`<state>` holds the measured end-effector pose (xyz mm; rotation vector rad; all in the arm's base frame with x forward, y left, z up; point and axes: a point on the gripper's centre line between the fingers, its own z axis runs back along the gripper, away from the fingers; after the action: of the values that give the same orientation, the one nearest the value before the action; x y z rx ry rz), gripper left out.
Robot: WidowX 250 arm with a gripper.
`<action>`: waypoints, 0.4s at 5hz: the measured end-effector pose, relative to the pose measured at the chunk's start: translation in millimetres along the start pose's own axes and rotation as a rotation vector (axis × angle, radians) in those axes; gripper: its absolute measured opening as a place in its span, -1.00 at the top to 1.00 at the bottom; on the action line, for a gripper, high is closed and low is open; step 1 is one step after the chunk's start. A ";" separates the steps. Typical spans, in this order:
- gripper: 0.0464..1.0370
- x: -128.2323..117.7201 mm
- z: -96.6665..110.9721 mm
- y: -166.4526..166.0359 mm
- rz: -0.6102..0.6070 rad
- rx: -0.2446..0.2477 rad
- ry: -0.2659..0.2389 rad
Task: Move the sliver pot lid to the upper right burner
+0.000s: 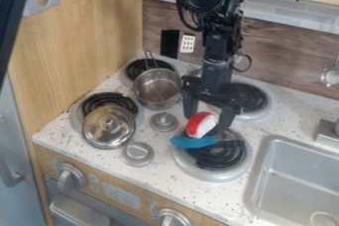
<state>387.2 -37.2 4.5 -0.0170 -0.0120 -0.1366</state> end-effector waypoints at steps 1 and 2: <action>-0.92 -11.2 -8.0 18.6 0.064 -0.009 0.017; -0.92 -19.0 19.5 52.6 0.159 0.019 -0.074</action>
<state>375.3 17.9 22.9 -0.0040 -0.0861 0.0237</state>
